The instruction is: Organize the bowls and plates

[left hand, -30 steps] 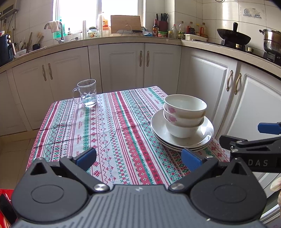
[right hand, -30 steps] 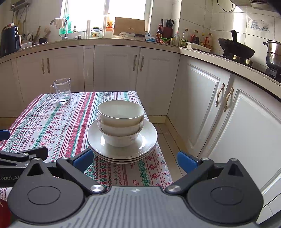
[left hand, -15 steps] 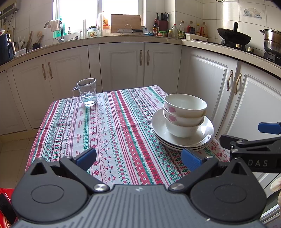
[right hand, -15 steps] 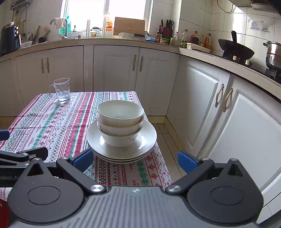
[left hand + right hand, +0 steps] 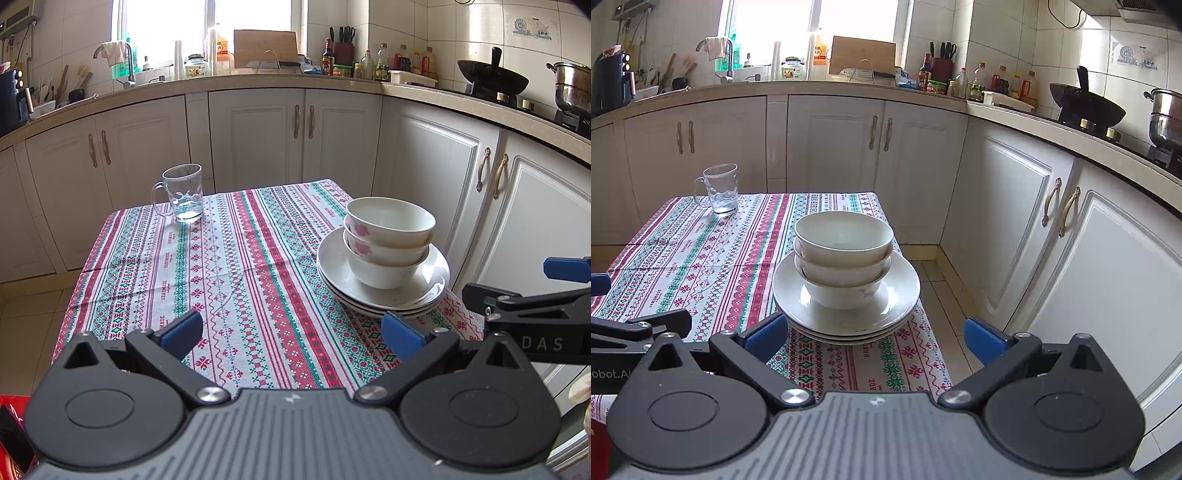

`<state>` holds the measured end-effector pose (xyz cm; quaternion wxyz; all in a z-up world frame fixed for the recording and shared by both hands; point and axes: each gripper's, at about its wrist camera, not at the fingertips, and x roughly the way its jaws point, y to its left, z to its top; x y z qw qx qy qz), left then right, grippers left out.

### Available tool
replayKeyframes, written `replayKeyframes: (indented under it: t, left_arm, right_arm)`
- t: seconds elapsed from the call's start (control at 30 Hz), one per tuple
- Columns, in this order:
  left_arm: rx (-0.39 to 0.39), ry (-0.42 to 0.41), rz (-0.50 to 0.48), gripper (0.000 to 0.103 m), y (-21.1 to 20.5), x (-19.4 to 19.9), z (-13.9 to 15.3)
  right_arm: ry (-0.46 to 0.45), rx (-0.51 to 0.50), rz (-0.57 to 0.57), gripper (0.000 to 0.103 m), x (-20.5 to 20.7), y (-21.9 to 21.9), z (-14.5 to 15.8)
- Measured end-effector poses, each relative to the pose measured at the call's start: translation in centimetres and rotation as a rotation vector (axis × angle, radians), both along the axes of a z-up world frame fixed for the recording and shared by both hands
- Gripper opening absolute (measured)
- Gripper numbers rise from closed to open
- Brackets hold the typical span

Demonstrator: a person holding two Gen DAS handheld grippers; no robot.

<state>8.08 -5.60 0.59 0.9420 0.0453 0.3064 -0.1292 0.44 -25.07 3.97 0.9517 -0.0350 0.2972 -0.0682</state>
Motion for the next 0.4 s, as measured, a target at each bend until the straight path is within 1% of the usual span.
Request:
replayKeyframes:
  t: [0.4]
  left_arm:
    - [0.002, 0.001, 0.0, 0.102, -0.06, 0.0, -0.06]
  right_arm:
    - [0.0, -0.004, -0.002, 0.103, -0.08, -0.04, 0.05]
